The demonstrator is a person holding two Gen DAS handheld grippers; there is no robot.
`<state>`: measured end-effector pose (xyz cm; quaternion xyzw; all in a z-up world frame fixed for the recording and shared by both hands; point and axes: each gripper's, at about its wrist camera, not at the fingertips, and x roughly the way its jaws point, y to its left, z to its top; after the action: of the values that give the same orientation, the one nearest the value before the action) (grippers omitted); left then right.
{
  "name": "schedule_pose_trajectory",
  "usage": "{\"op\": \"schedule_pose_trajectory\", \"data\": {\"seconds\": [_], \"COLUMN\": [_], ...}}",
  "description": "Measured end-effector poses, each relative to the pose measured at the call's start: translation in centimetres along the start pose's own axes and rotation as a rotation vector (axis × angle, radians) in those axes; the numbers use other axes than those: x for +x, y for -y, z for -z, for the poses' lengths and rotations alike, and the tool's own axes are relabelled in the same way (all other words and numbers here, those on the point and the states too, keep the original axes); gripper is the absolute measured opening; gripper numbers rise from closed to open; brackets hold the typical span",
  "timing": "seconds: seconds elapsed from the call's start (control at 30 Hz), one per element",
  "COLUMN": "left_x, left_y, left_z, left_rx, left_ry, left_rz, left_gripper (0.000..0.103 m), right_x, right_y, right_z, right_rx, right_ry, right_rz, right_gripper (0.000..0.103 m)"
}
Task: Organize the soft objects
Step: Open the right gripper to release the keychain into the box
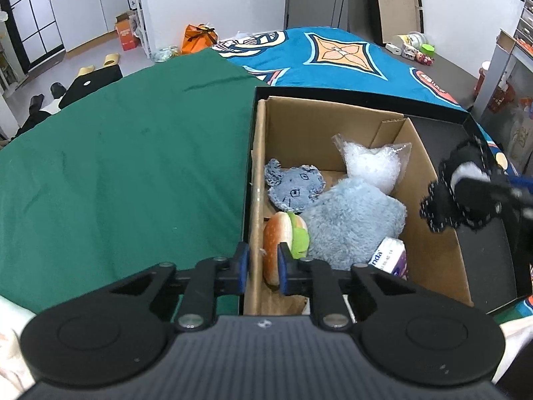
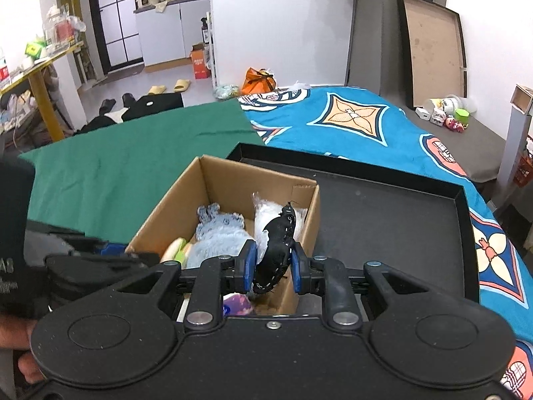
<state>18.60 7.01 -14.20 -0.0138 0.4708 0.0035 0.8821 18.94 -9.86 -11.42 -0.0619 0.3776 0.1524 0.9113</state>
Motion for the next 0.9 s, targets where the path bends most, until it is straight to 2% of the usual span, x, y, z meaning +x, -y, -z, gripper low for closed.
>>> {"op": "schedule_pose_trajectory", "data": {"seconds": [0.07,0.17,0.23,0.27,0.53,0.73,0.8,0.9], "left_x": [0.0,-0.1,-0.1,-0.2,-1.2,-1.9,-2.6,-3.6], "left_y": [0.0,-0.1,-0.1,-0.1,-0.1,0.1,0.3,0.8], "left_z": [0.0,0.1,0.1,0.1,-0.1,-0.6,-0.5,-0.2], "left_rx": [-0.003,-0.001,-0.005,-0.007,0.004,-0.015,-0.042,-0.043], "left_ry": [0.002,0.004,0.004,0.007,0.025,-0.009,-0.009,-0.010], "left_rz": [0.003,0.004,0.007,0.008,-0.015,-0.026,-0.023,-0.022], "left_gripper": [0.015,0.015,0.015,0.015,0.017,0.020,0.023,0.033], "right_x": [0.0,-0.3,-0.8,-1.1,-2.7,-3.9,-4.1,-4.6], "right_y": [-0.2,-0.6,-0.9,-1.0,1.2,2.6,2.9,3.5], "right_z": [0.2,0.5,0.6,0.7,1.4,2.2,2.5,2.8], "right_rx": [-0.004,-0.008,-0.011,-0.014,0.051,0.103,0.113,0.146], "right_ry": [-0.008,-0.020,-0.012,-0.005,0.002,-0.003,-0.002,-0.003], "right_rz": [0.006,-0.003,-0.007,-0.004,0.021,0.036,0.039,0.038], "right_gripper": [0.022,0.031,0.047,0.048,0.048,0.048,0.048,0.049]}}
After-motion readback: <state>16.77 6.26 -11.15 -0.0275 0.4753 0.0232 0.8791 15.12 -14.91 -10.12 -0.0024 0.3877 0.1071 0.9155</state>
